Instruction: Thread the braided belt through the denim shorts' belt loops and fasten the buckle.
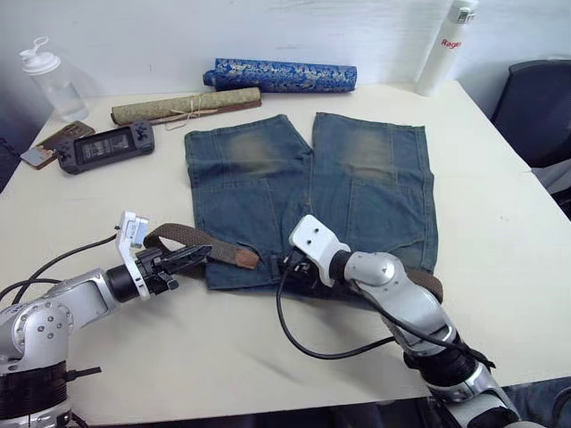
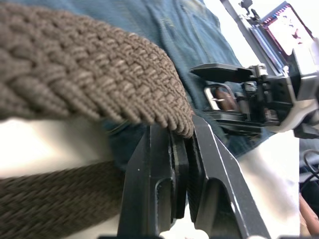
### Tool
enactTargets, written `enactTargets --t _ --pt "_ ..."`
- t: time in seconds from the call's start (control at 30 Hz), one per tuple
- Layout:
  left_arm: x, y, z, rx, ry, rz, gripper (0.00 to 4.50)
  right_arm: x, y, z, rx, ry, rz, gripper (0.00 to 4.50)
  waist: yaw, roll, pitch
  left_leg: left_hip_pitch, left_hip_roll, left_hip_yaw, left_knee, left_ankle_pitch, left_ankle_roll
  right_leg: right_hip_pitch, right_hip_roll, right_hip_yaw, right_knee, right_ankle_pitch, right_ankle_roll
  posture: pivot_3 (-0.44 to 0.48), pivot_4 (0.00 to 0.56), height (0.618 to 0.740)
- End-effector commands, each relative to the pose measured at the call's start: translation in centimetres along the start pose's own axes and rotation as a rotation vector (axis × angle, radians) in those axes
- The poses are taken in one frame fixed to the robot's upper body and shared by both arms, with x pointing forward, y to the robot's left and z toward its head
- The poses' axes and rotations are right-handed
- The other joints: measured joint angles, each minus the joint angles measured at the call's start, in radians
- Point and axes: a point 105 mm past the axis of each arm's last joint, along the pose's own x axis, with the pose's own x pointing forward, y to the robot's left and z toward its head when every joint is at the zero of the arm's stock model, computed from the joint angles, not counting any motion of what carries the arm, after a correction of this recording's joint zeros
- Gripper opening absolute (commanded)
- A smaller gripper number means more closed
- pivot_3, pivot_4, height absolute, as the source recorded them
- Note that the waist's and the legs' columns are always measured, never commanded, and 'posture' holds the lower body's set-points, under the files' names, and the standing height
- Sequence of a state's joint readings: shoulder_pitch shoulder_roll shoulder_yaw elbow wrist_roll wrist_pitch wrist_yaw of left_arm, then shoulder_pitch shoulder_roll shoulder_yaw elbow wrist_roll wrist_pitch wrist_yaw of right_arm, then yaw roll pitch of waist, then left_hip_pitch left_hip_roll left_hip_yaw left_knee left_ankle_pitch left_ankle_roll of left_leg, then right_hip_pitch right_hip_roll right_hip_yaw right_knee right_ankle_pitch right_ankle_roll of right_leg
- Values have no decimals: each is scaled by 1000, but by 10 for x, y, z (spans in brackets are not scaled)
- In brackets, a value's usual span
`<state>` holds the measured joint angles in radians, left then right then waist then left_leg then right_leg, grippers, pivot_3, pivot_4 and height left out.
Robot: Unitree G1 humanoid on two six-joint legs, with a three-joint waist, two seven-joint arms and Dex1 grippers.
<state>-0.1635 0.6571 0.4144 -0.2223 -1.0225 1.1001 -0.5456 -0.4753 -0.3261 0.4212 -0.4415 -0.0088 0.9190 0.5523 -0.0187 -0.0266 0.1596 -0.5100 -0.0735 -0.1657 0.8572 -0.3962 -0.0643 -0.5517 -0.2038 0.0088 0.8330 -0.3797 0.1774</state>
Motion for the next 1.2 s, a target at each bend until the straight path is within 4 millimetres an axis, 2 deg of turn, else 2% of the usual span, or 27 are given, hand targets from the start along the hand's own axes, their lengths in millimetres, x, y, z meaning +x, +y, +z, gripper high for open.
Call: enactTargets --t 0.03,0.2,0.37,0.5,0.6,0.93,1.2 --pt "0 -1 2 26 -32 0 0 -11 8 11 20 -22 53 3485 2 1 0 0 0 0 0 0 0 0 0 0 0 0 0 0 150 637" --pt "3 -1 -1 31 -29 -8 0 -25 2 17 -1 -20 57 3485 6 3 2 0 0 0 -1 0 0 0 0 -1 -1 0 0 0 150 637" --pt "6 -9 -6 54 3 -43 0 -55 -14 20 -10 -29 52 3485 19 4 3 -1 0 0 -1 0 0 0 -1 -1 -3 0 0 0 150 637" --pt "17 -19 -7 65 11 -73 0 -76 -36 6 21 -4 -18 3485 26 4 3 -1 0 0 -1 0 0 1 -2 -1 -4 0 0 0 150 637" --pt "22 -23 -7 71 11 -77 0 -84 -48 -8 18 48 -65 3485 35 5 4 -1 -1 1 -1 0 1 1 -3 -1 -5 0 0 0 150 637" --pt "22 -21 -9 113 68 -14 0 -80 -40 -44 -45 197 -58 3485 39 6 4 -1 -1 3 -1 0 1 1 -3 -1 -5 0 -1 0 150 637" --pt "29 -25 -10 148 132 34 0 -73 -32 -50 -49 220 -44 3485 40 4 4 1 -1 3 -1 1 1 4 -3 -1 -5 -1 -7 0 150 637"
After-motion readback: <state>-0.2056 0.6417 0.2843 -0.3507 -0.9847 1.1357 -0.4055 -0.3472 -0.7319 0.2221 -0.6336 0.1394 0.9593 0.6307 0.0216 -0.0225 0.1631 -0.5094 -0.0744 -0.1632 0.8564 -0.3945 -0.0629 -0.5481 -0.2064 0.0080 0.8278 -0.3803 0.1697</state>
